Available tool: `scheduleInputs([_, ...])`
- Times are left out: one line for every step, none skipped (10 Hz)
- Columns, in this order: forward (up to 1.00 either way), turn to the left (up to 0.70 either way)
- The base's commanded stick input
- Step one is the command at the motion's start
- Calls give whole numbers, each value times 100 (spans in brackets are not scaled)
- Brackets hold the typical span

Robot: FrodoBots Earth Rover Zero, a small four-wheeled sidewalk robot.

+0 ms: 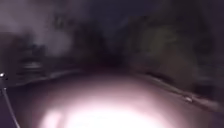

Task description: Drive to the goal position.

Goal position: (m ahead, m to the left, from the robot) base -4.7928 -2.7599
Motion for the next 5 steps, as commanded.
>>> scheduleInputs([50,4])
scheduleInputs([50,3])
scheduleInputs([50,3])
scheduleInputs([50,2])
scheduleInputs([50,2])
